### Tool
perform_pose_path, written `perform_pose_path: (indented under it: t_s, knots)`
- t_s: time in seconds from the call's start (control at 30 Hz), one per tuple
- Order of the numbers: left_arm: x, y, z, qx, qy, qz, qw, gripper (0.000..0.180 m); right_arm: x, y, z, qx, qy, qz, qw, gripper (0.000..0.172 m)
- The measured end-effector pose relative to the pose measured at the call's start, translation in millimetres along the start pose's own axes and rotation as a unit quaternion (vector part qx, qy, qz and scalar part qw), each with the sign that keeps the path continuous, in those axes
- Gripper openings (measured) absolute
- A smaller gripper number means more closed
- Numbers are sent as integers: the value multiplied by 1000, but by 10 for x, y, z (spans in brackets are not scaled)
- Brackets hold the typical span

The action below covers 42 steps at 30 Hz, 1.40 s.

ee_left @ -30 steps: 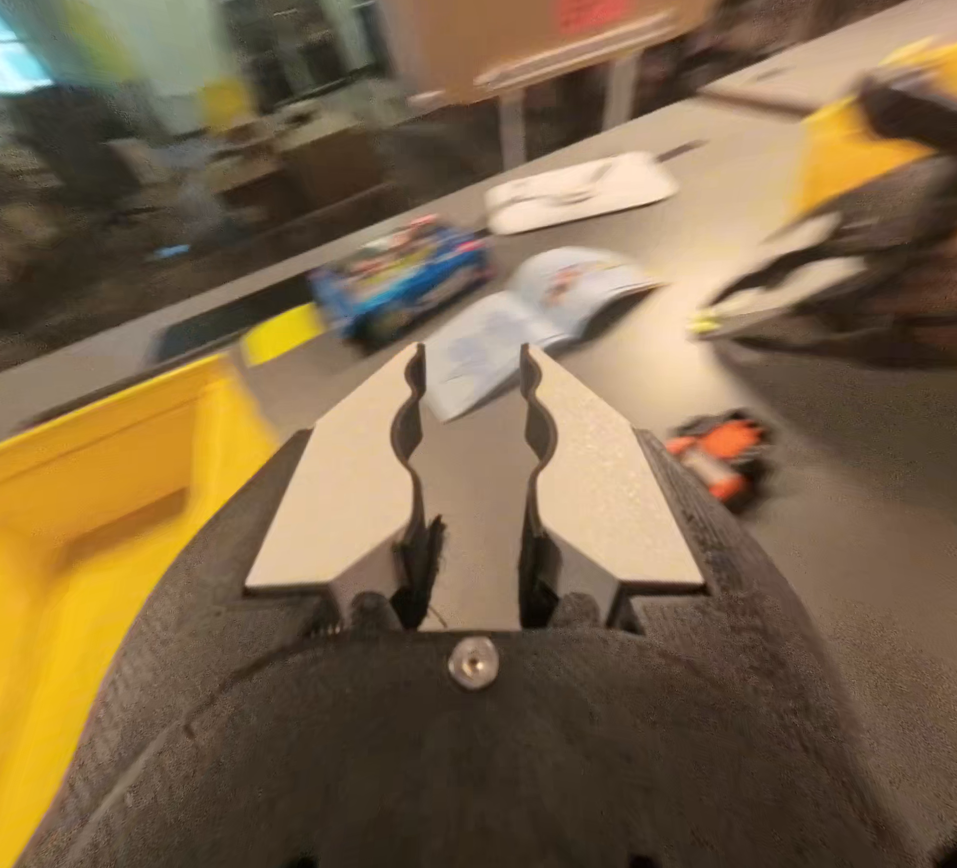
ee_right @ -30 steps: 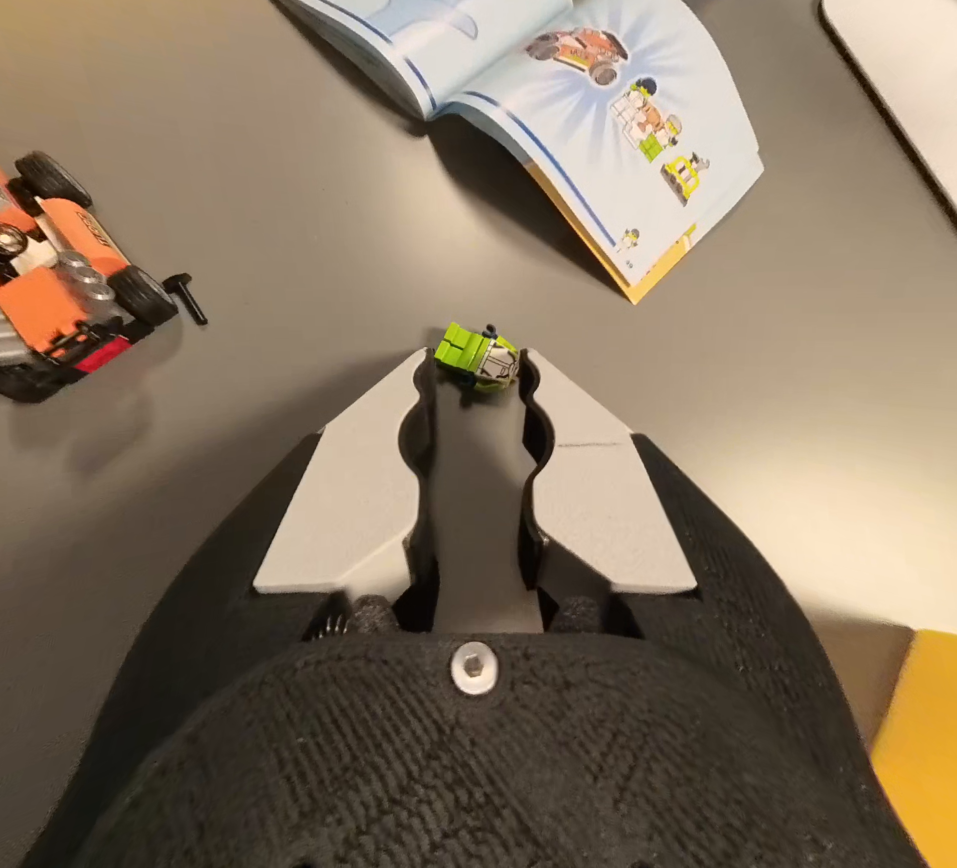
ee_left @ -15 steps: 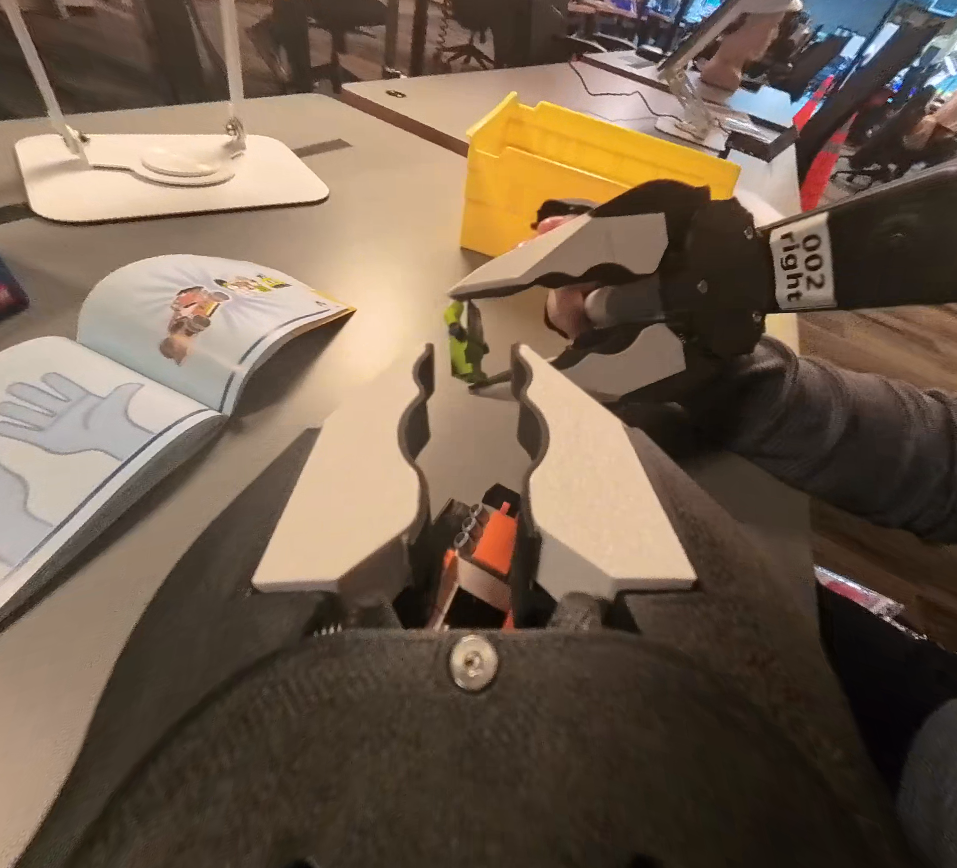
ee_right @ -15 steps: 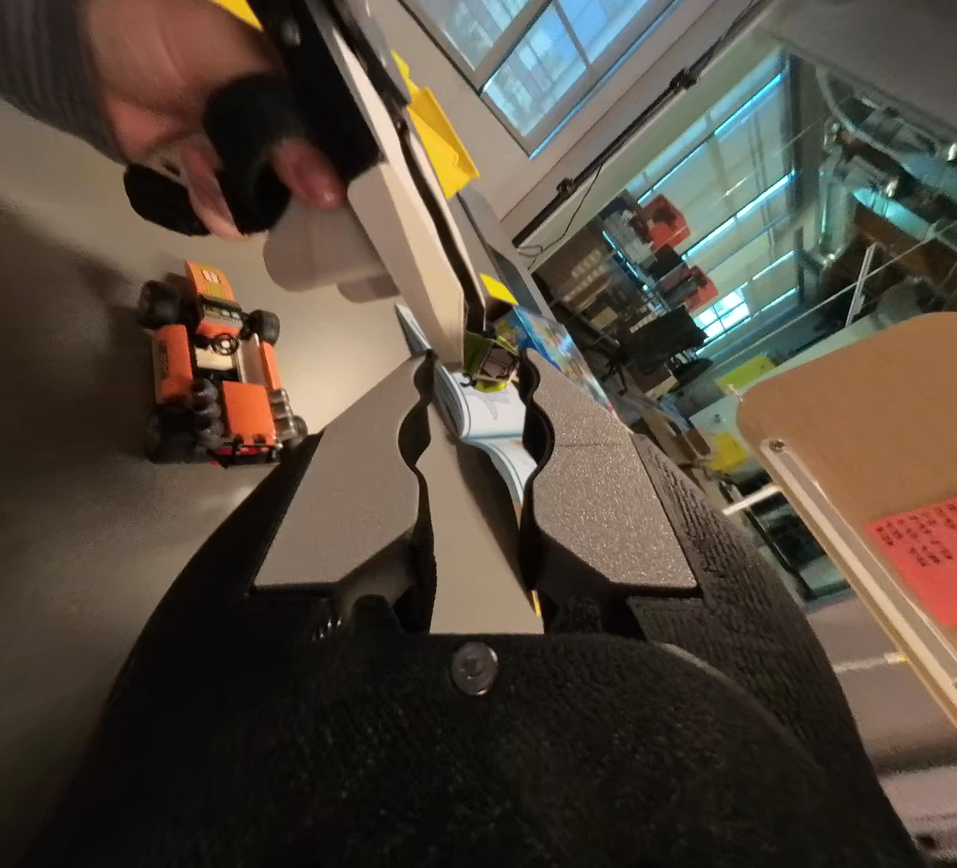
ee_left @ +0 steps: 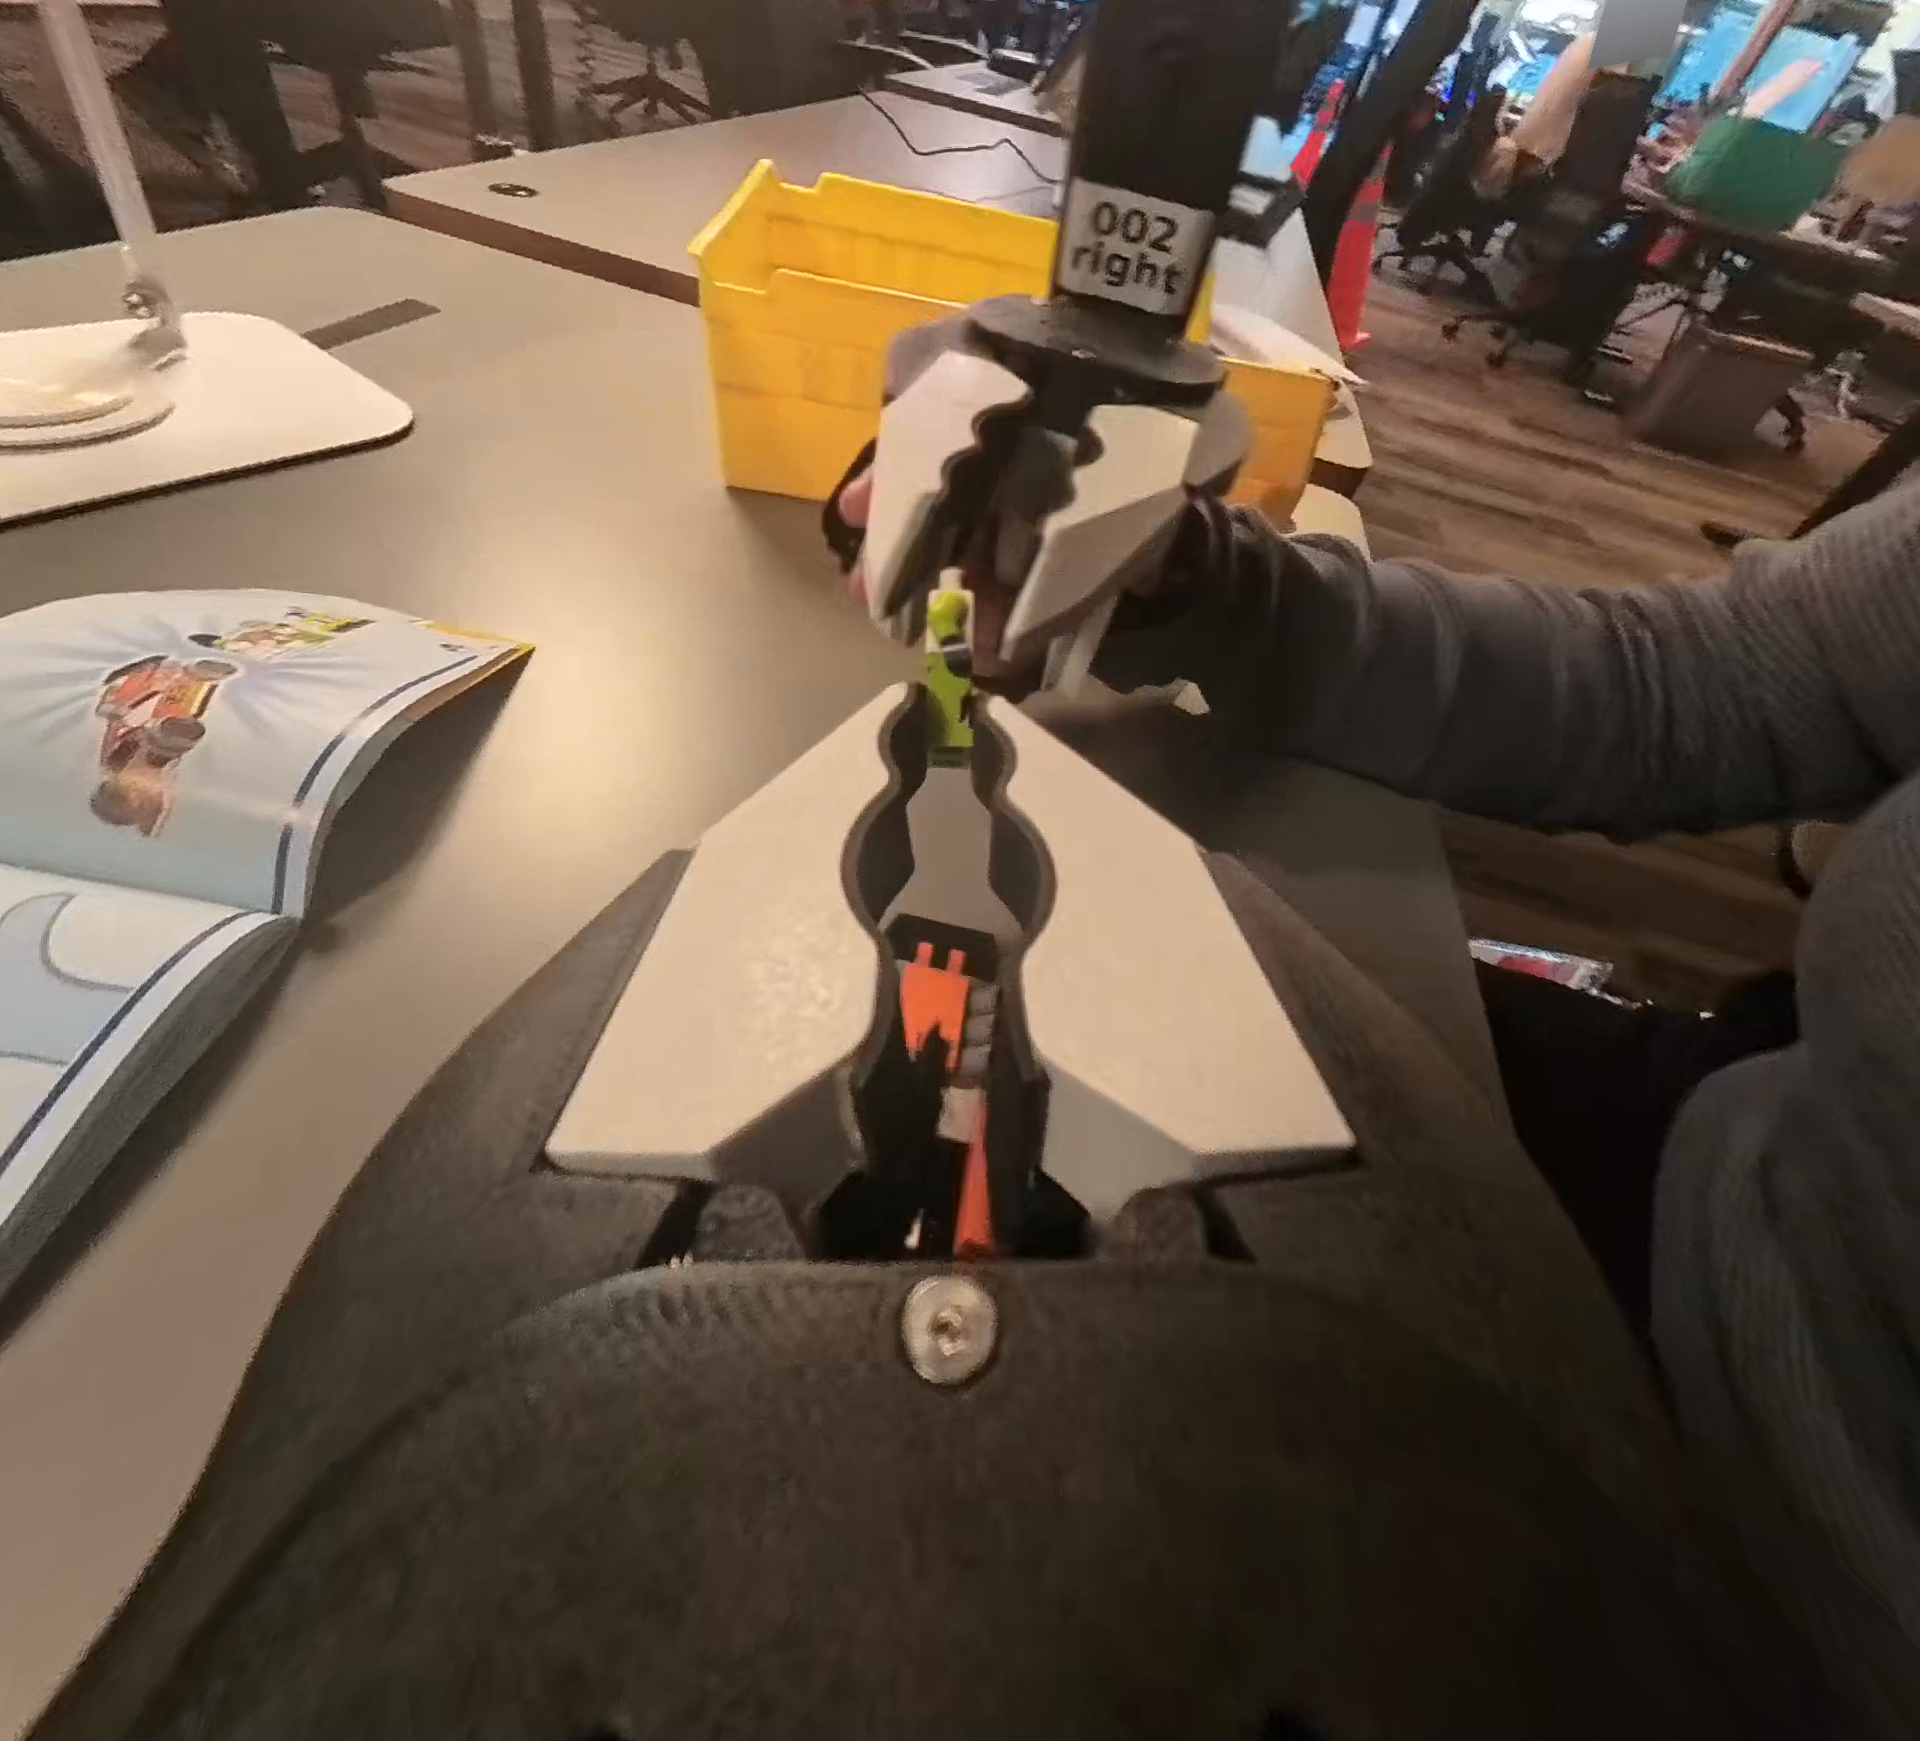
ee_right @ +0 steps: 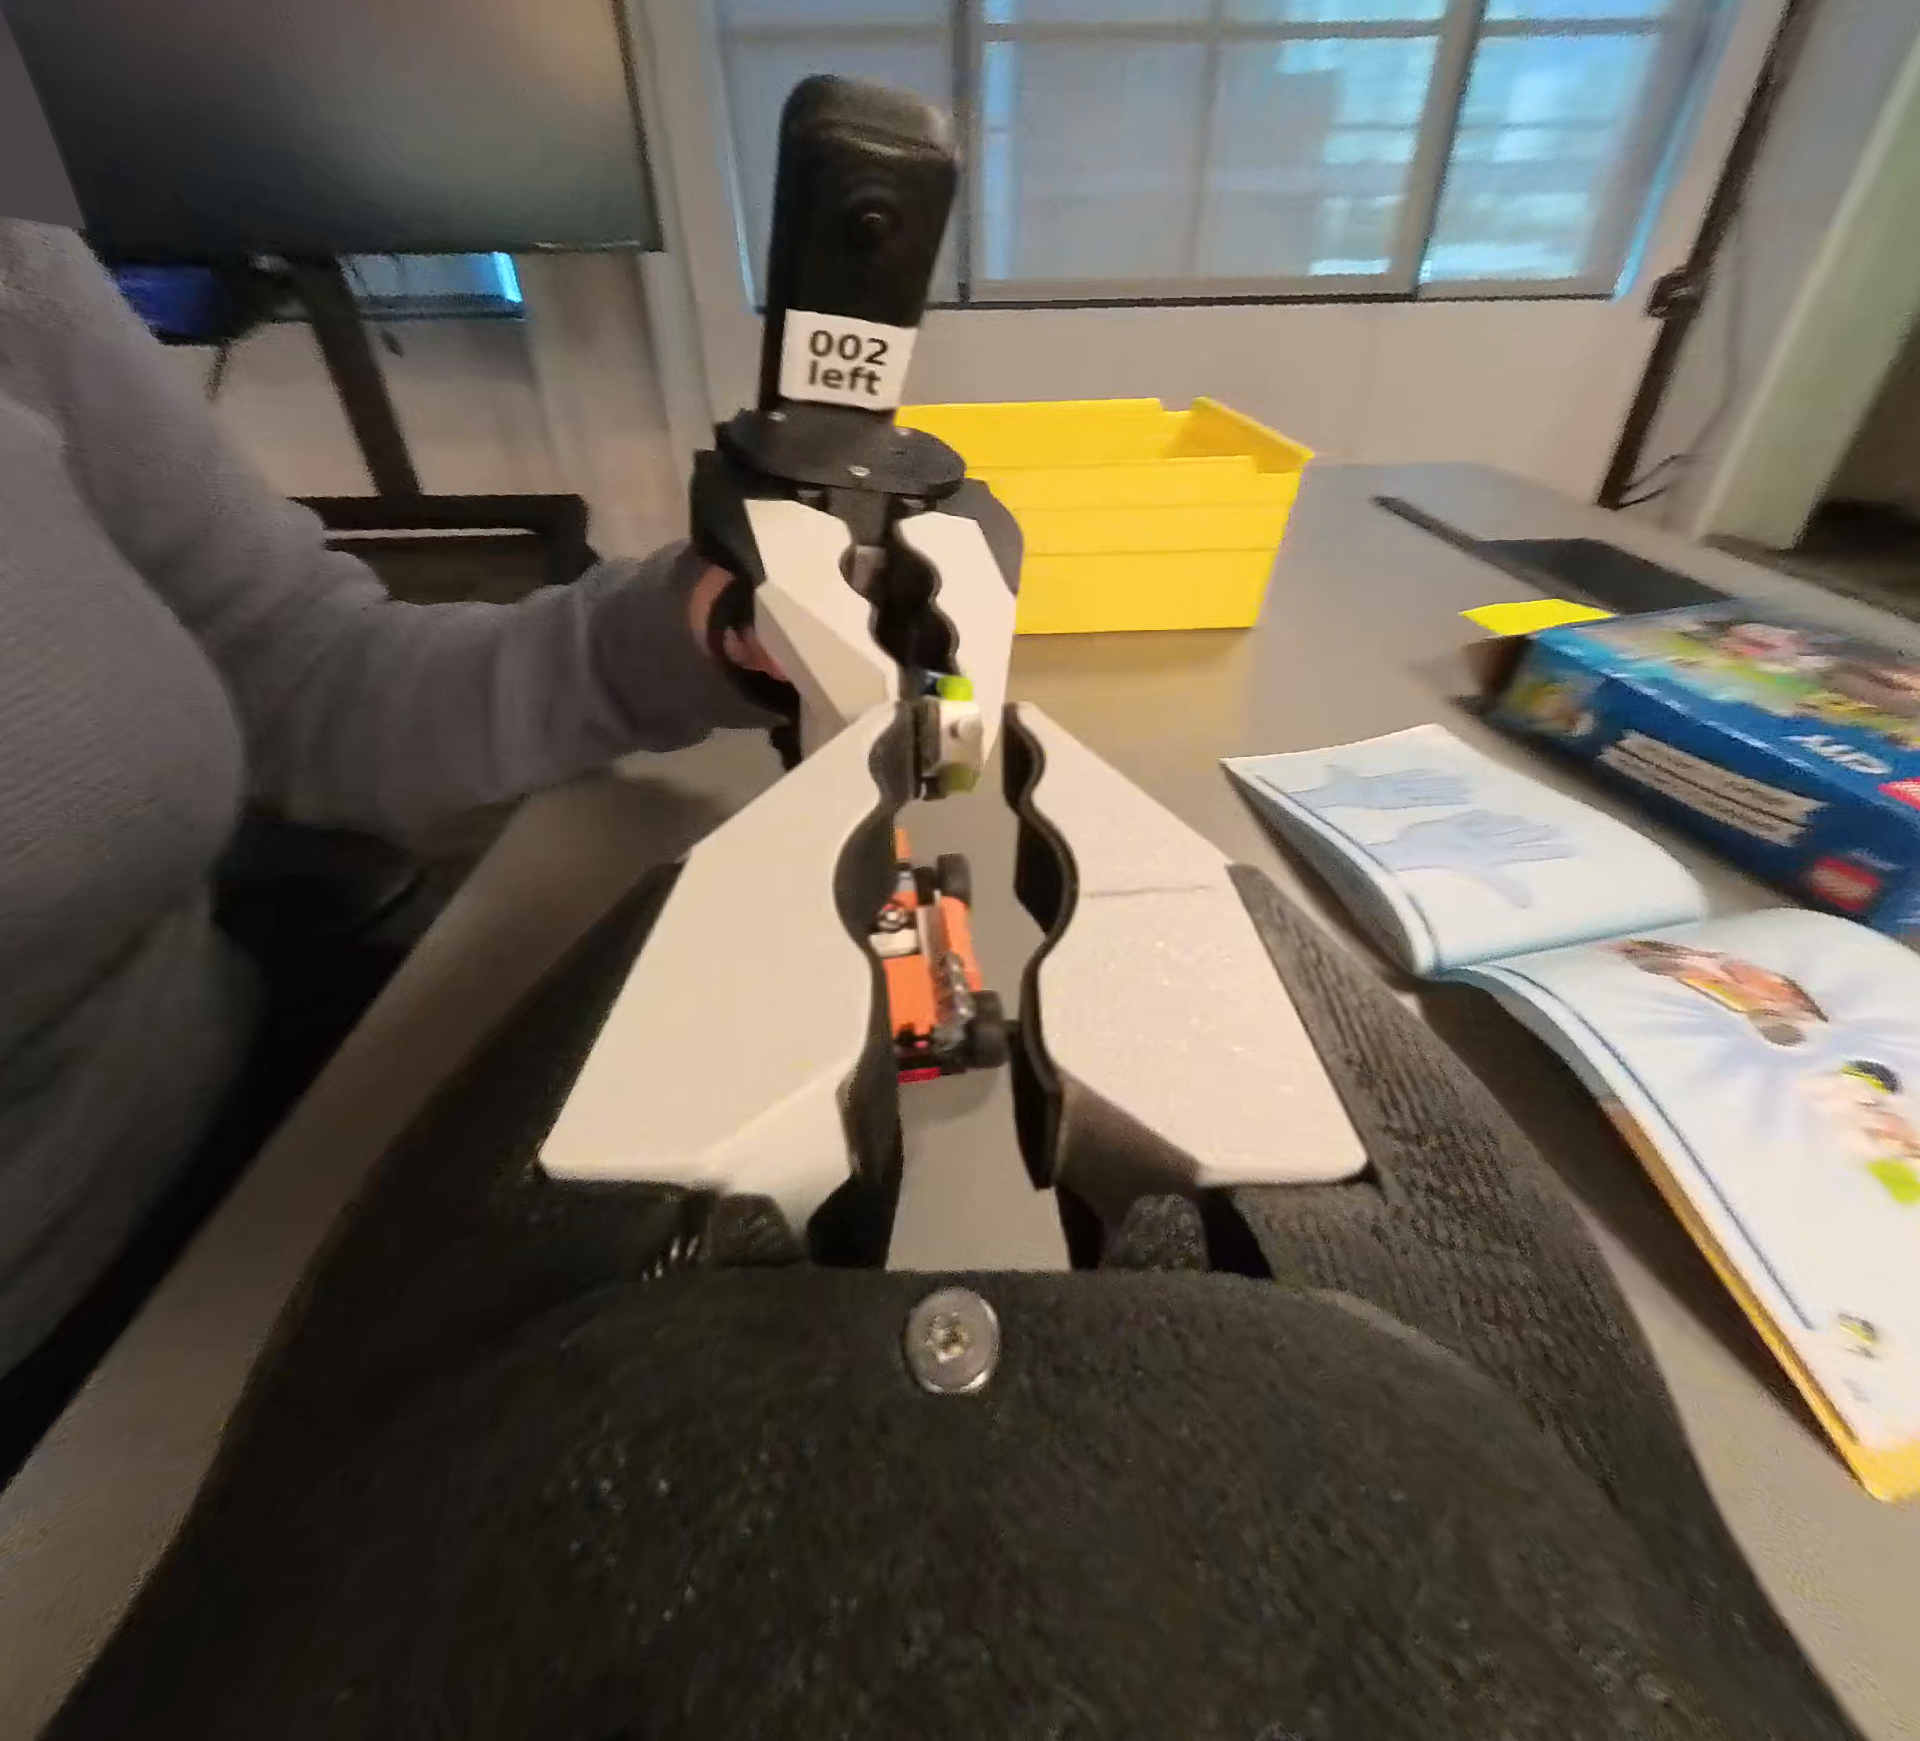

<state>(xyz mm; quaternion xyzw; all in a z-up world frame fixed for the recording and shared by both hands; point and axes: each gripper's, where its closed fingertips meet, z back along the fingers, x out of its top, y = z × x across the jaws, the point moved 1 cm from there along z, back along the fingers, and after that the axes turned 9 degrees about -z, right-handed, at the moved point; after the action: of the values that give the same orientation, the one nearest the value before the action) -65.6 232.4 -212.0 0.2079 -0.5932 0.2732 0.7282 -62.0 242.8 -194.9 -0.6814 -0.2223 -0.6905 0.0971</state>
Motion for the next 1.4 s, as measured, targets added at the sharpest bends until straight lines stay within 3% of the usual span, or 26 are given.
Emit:
perform_pose_path:
  t_s: [0.2,0.5,0.8,0.87,0.9,0.97,1.0,1.07,1.13,1.23,1.4]
  knots:
    - [-39,-126,-24,-34,15,-12,999,6,-97,114,-15,63,29,-65,995,6]
    - [-301,-249,187,-28,128,-72,989,7,-419,292,-159,81,134,-20,988,6]
    - [-268,-610,555,-80,139,-74,984,7,-398,717,-353,141,159,30,977,6]
    - [-273,-657,732,-87,150,-72,982,7,-410,677,-274,120,185,62,973,0]
    - [-276,-598,962,-65,156,-60,984,7,-359,522,-106,80,173,64,980,0]
    - [-134,-400,1510,26,113,-24,993,6,-52,413,93,76,97,18,992,0]
    - [-83,-320,1707,74,107,-18,991,6,-35,416,73,74,97,31,992,0]
    - [22,-361,1846,102,106,-32,989,6,-136,456,-102,66,122,54,989,0]
    - [124,-331,1840,127,103,-46,986,6,-212,419,-240,50,129,60,989,0]
    - [139,-267,1648,142,107,-48,983,6,-148,442,-333,54,82,34,995,0]
    - [2,-393,977,69,116,-75,988,6,-164,547,-491,70,48,23,996,26]
